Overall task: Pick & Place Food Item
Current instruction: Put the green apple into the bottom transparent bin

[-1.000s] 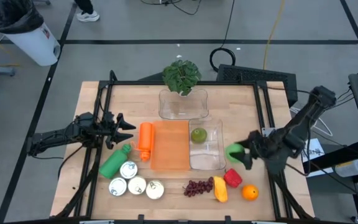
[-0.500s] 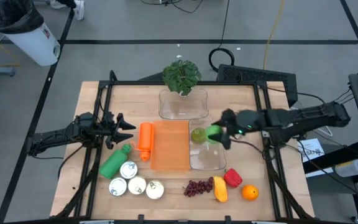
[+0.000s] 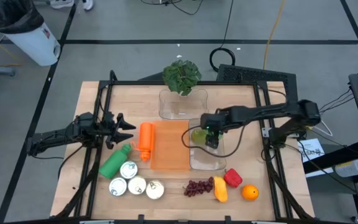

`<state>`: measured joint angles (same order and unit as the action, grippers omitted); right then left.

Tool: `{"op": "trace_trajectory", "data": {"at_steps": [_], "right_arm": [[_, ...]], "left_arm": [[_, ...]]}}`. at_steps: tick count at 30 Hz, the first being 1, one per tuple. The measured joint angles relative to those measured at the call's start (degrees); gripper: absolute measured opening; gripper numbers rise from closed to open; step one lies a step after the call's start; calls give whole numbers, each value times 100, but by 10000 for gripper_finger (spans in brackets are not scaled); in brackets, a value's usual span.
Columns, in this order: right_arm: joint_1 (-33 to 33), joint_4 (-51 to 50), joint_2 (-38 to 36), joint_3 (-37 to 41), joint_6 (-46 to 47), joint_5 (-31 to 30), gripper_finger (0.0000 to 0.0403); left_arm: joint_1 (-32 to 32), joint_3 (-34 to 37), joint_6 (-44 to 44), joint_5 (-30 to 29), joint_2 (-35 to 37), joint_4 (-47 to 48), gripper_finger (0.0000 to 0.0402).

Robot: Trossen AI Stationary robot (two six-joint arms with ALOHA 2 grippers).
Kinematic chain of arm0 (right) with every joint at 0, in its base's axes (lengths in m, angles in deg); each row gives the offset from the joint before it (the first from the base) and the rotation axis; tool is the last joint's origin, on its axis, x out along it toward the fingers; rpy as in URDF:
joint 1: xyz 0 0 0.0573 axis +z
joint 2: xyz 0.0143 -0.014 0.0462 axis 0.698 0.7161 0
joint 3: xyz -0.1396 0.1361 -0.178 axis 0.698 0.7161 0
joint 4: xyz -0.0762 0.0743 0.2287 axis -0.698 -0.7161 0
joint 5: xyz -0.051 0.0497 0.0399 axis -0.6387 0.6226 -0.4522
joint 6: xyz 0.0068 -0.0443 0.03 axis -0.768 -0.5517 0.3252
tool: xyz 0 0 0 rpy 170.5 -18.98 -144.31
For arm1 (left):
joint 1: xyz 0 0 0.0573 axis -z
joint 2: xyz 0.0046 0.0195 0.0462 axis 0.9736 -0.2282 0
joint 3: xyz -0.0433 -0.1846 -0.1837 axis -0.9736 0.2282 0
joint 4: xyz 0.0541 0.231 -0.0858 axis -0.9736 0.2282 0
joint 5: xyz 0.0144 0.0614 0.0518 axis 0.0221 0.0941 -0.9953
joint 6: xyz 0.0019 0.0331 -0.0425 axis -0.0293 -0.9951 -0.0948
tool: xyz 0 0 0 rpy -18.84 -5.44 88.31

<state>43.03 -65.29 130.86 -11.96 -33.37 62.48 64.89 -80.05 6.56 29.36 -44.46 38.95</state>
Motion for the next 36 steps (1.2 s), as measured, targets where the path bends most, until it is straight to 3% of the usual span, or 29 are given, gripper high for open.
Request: {"op": "trace_trajectory", "data": {"at_steps": [14,23,36], "right_arm": [[4,8,831,0,-238,-253,312],[4,241,761,0,-307,-269,351],[4,309,533,2,-334,-277,350]], "left_arm": [[0,0,6,0,0,0,243],[0,0,2,0,0,0,243],[0,-2,2,0,0,0,243]]}}
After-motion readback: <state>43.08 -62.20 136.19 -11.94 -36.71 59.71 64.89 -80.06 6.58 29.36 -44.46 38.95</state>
